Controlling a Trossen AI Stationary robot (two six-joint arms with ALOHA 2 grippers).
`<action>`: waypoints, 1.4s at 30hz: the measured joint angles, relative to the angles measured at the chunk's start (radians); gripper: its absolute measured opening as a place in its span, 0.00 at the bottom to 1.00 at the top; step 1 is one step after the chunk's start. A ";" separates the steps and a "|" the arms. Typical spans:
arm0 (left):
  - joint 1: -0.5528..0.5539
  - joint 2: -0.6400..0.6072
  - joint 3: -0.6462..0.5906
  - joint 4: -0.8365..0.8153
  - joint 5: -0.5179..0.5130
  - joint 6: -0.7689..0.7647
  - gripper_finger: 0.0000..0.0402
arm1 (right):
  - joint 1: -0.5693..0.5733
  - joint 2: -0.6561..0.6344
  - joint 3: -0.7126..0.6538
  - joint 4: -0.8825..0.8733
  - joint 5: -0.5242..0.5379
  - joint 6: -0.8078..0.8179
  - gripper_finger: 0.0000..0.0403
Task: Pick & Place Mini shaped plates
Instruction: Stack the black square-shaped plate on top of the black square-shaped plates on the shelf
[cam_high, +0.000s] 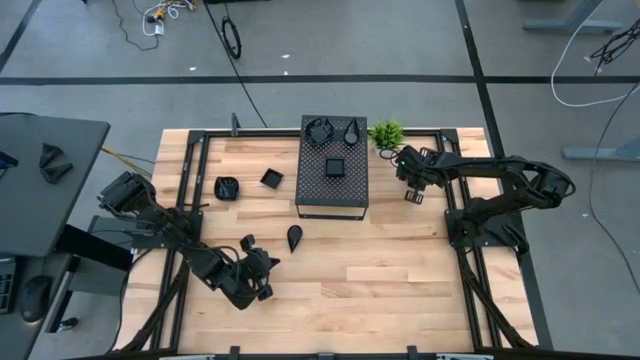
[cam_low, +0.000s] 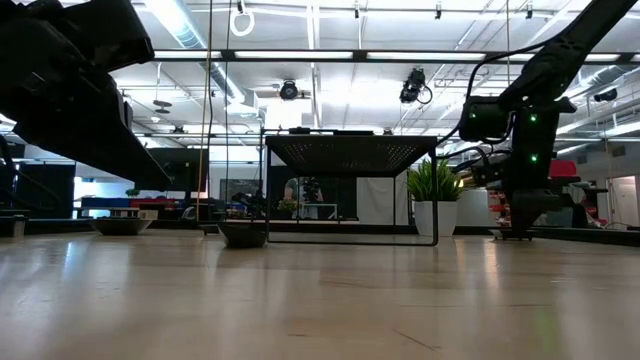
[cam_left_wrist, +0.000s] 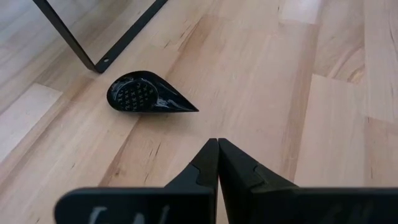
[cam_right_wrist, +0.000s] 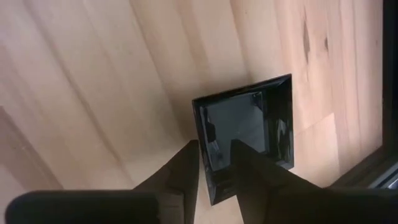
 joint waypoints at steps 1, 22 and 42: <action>0.000 0.000 0.000 0.000 0.000 0.000 0.04 | 0.000 0.000 0.000 0.000 -0.005 0.000 0.23; 0.000 0.000 0.000 0.000 0.000 0.000 0.04 | -0.048 -0.002 0.002 -0.013 -0.094 -0.102 0.02; 0.000 0.000 0.000 0.000 0.000 0.000 0.04 | 0.263 -0.119 0.391 -0.494 0.175 0.236 0.00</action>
